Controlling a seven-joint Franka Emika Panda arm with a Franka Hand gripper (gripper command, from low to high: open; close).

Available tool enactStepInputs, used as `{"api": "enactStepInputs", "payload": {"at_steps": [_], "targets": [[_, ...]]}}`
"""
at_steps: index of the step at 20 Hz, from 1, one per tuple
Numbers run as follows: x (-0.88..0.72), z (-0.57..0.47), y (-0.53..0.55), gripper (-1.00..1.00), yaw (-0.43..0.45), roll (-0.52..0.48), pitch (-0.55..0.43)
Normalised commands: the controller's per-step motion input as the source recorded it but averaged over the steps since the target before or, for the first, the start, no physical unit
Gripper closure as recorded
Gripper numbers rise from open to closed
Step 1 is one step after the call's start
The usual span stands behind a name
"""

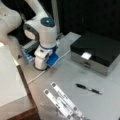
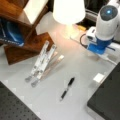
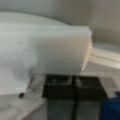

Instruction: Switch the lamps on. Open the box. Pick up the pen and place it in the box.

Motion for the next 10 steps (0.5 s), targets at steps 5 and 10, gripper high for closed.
{"api": "enactStepInputs", "payload": {"at_steps": [5,10], "targets": [[-0.42,-0.47,-0.15,1.00,0.090,-0.064,-0.195],[-0.42,-0.10,-0.02,1.00,0.072,-0.040,-0.156]]}}
